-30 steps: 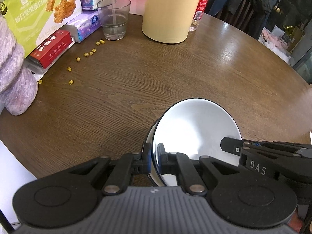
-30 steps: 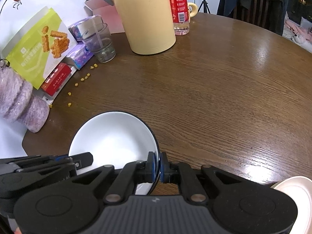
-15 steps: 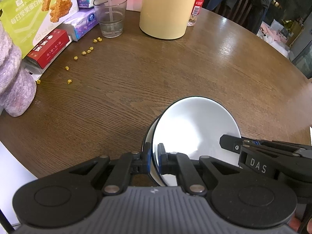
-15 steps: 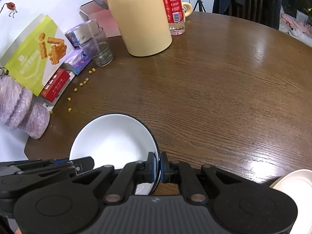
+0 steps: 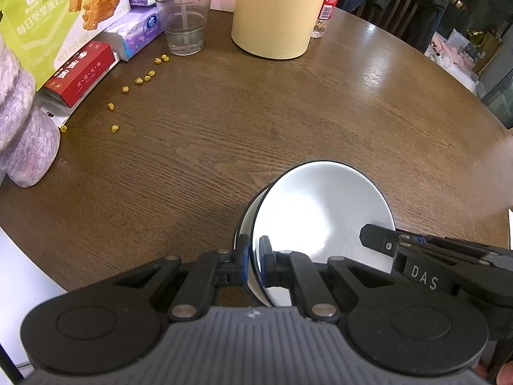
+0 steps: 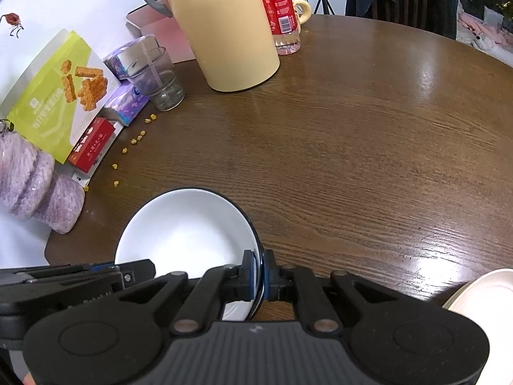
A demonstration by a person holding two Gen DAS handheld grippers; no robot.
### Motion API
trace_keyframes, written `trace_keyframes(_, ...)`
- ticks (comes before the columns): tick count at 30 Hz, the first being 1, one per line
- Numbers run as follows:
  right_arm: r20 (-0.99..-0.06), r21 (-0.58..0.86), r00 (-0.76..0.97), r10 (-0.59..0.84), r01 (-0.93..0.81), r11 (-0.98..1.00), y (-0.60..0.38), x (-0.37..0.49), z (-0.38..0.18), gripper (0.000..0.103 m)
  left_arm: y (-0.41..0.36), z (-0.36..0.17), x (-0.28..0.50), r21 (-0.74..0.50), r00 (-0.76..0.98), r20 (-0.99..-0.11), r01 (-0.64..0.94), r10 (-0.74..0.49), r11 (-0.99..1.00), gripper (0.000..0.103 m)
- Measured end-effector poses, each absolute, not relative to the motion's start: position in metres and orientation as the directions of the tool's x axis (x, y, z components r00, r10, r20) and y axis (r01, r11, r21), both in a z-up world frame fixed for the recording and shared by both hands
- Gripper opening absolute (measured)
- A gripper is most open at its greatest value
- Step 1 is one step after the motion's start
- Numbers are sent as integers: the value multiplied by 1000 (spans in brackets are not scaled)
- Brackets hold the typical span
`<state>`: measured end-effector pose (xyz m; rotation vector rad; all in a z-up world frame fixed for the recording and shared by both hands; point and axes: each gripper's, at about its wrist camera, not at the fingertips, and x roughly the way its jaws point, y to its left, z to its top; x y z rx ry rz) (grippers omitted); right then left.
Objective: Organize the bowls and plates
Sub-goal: 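Lower the white bowl onto the bowl stack with both tools, then open the left tool releasing the bowl while the right tool opens too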
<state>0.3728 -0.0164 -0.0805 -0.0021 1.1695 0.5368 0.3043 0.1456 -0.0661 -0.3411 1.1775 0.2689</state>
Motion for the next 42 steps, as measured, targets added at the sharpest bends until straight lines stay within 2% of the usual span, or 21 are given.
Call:
trace_keyframes(12,-869,284,280,408,-394,874,-18,372,-82,5,141,-61,304,-67,335,-939,-401,78,914,7)
trace_keyframes(20,-873,277,280,401,-393,877,-16,373,-84,6,146,-62,300,-91,351,-934,-399,60,912,7)
trace_keyframes(23,-872,310,256,417,-371,875,-20,377,-84,10,146,-61,299,-93,351,-935,-401,59,911,8)
trace_keyframes(26,-866,313,265,424,-373,873,-24,377,-78,18,147,-58,298,-93,358,-932,-402,62,911,10)
trace_keyframes(28,-859,316,277,431,-376,871,-28,376,-72,34,148,-55,296,-96,368,-928,-404,66,910,19)
trace_keyframes(29,-854,316,286,435,-378,870,-31,375,-68,38,150,-53,295,-96,374,-925,-405,69,909,31)
trace_keyframes(30,-850,316,293,438,-381,869,-33,374,-65,47,150,-50,293,-93,381,-921,-406,76,909,42)
trace_keyframes(31,-847,313,301,438,-384,869,-36,373,-62,58,151,-48,290,-90,390,-917,-407,83,909,46)
trace_keyframes(32,-846,308,309,435,-384,871,-39,371,-58,64,152,-45,288,-90,399,-913,-406,88,909,52)
trace_keyframes(34,-844,299,321,429,-383,874,-46,369,-53,84,155,-41,283,-92,411,-907,-409,93,908,66)
trace_keyframes(35,-843,296,328,427,-382,876,-49,367,-50,87,156,-39,280,-96,418,-904,-410,93,907,80)
trace_keyframes(36,-842,293,333,425,-378,878,-54,366,-48,90,157,-37,277,-102,427,-900,-408,91,907,88)
trace_keyframes(37,-842,292,337,422,-373,881,-58,364,-46,95,158,-35,274,-109,437,-895,-405,87,908,90)
trace_keyframes(39,-838,298,343,425,-366,882,-66,360,-43,102,160,-31,268,-128,455,-887,-401,76,907,103)
trace_keyframes(42,-834,299,351,425,-360,884,-76,353,-38,103,160,-25,260,-150,486,-871,-398,69,905,103)
